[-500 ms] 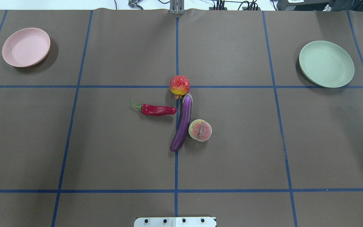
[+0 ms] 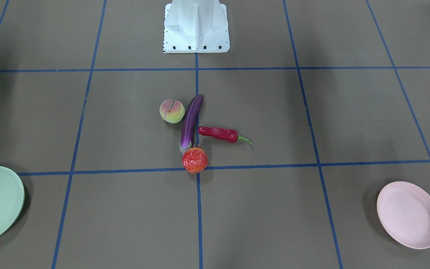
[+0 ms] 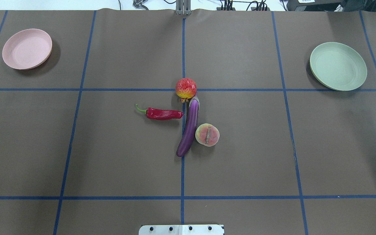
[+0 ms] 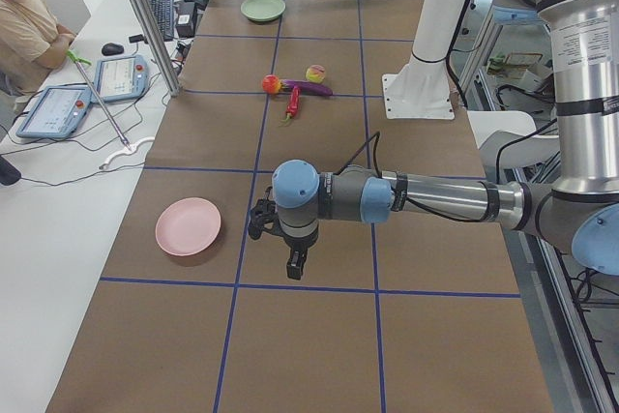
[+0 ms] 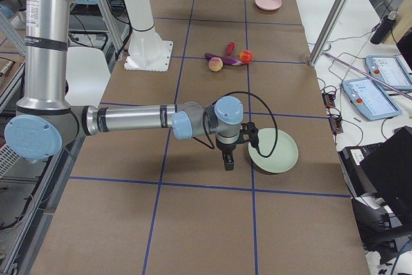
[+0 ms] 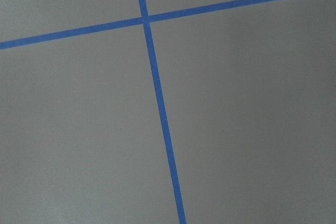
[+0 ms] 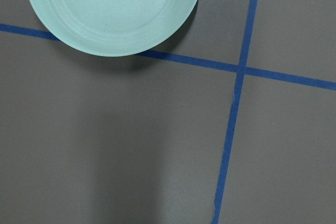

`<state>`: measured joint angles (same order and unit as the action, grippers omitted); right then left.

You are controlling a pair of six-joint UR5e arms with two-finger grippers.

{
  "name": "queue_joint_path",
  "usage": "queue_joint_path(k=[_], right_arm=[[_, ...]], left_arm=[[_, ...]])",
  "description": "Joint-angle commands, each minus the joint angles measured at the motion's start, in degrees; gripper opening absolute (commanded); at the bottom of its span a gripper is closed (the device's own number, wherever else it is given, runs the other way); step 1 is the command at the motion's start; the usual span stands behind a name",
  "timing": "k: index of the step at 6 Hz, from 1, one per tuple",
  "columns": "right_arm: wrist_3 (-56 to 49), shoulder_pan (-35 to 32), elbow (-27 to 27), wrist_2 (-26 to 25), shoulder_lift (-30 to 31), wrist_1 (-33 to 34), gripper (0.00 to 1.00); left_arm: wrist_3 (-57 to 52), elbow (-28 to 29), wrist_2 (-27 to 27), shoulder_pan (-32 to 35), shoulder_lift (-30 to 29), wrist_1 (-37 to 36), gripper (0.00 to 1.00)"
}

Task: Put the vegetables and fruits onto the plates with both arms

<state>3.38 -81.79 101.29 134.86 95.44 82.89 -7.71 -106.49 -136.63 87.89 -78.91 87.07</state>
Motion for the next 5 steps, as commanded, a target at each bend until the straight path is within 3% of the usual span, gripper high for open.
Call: queue_joint_path(k=[1, 4, 5], right_arm=[[7.5, 3.0, 0.7, 0.2, -4.7, -0.3, 1.0], [36.1, 17.0, 6.2, -1.1, -15.0, -0.2, 1.0], [45.1, 23.7, 8.2, -5.1, -18.4, -0.2, 1.0]], left_arm=[[0.0, -0.7, 0.0, 0.0, 0.1, -0.1, 1.0], [0.0, -0.7, -0.2, 0.0, 0.2, -0.1, 1.0], [0.0, -0.7, -0.2, 0.0, 0.2, -0.1, 1.0]])
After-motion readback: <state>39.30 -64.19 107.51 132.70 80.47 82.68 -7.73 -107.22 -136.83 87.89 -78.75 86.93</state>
